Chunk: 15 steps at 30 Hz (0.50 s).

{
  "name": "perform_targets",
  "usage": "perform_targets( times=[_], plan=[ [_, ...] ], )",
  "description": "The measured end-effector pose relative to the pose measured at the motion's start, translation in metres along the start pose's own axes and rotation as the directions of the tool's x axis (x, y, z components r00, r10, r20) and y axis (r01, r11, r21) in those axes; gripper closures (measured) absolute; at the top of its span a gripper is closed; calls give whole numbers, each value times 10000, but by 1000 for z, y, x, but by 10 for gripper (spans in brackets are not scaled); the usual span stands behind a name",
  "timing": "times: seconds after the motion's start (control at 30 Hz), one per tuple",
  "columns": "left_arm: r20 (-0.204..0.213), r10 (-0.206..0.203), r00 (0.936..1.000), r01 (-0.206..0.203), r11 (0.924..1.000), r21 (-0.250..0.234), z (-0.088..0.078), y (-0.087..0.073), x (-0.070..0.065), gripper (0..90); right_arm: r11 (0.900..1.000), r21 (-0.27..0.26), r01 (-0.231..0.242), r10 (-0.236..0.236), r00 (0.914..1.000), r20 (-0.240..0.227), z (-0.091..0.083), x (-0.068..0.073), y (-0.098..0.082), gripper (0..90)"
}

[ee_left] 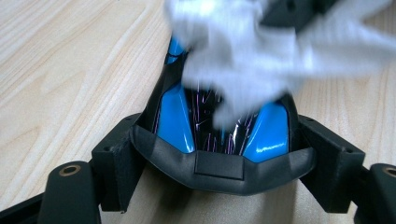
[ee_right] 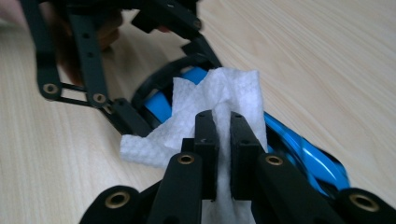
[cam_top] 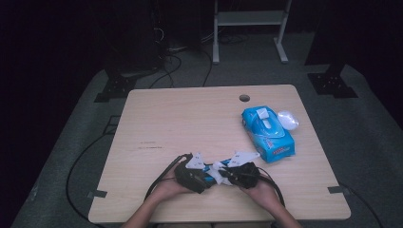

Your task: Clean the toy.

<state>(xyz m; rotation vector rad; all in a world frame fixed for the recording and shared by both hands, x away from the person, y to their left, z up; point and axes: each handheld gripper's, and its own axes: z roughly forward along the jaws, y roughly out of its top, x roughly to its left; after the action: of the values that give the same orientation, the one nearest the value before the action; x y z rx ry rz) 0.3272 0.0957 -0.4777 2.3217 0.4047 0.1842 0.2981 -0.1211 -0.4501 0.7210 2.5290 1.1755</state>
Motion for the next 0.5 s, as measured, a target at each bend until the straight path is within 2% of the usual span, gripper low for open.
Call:
perform_targets(
  times=[0.07, 0.17, 0.23, 0.37, 0.5],
  plan=[
    [22, 14, 10000, -14, 10000, 0, 0, 0, 0, 237, 9995, 120, 275, -275, 9996, 0, 2, 3, 3, 837],
    [15, 26, 10000, -26, 10000, 36, 1, 1, 0, 238, 9999, 116, -47, 49, 9999, -101, 0, -4, 2, 840],
    [35, 49, 10000, -49, 10000, 51, 1, 1, 0, 238, 9998, 171, 76, -76, 10000, 2, 1, -2, 4, 840],
    [-15, 122, 9999, -122, 9999, 60, 1, 2, 0, 238, 9997, 100, 227, -220, 9978, -619, 16, 10, 12, 840],
    [16, 41, 10000, -41, 10000, 36, 0, 0, 0, 239, 9986, 170, 499, -483, 9954, -831, 28, 19, 21, 840]
  ],
)
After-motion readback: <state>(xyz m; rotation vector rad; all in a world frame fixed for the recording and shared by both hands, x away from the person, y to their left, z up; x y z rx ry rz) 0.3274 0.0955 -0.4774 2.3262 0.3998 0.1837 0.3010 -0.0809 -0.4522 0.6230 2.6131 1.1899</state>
